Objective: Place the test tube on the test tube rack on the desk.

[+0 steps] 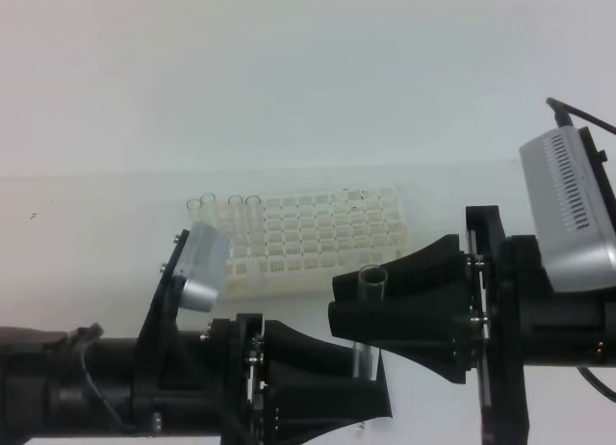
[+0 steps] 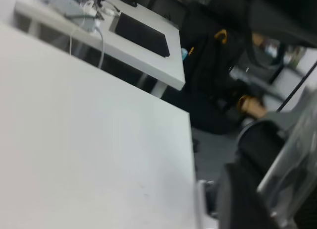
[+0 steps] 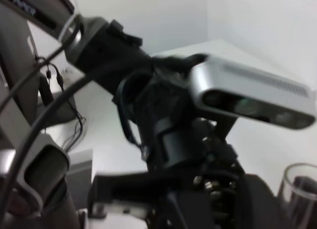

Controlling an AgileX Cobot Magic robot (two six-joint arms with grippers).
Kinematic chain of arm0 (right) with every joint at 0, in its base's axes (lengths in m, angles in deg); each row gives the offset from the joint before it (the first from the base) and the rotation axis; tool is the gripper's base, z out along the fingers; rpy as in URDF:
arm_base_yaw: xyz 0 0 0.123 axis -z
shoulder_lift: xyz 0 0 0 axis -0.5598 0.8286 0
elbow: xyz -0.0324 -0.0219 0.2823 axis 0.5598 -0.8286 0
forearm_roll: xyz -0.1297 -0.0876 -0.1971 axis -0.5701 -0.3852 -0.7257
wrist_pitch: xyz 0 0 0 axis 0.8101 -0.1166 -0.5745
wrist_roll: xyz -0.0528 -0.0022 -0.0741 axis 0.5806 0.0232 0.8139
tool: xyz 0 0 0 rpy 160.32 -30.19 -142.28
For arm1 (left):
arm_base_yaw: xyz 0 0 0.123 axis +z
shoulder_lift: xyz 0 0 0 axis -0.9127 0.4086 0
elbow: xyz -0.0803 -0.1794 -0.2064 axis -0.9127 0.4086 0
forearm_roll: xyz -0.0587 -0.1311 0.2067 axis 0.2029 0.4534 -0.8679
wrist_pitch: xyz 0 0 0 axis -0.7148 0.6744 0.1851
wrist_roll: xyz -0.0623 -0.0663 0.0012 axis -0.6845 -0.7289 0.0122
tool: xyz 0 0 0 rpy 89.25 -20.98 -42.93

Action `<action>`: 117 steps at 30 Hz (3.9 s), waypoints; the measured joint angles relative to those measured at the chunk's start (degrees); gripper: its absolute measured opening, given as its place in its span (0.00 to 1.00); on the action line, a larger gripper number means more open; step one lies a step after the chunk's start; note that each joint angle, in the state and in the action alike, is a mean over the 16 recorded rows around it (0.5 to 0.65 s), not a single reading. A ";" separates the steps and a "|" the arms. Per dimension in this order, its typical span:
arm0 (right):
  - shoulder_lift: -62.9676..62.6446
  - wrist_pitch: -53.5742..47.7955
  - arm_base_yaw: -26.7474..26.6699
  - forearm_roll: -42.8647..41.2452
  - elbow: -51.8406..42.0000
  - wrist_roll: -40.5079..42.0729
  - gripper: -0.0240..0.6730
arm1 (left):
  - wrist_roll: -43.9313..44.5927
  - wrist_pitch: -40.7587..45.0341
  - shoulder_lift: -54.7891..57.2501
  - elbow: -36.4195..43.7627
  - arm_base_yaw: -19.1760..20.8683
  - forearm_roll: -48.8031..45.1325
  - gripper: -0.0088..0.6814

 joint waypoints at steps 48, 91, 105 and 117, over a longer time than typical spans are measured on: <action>-7.76 21.68 0.00 -9.24 0.00 -12.41 0.21 | -30.61 -14.47 -23.33 -2.58 0.00 -15.58 0.01; -7.14 23.47 0.00 -7.39 0.00 -8.74 0.21 | -37.13 -59.54 -46.75 16.43 0.00 -7.80 0.01; -7.14 21.34 0.00 -7.11 0.00 -8.46 0.21 | -37.13 -59.69 -46.77 16.61 0.00 -7.73 0.01; -7.14 16.26 0.00 -7.11 0.00 -8.66 0.21 | -37.13 -60.03 -52.91 17.82 0.00 -21.67 0.01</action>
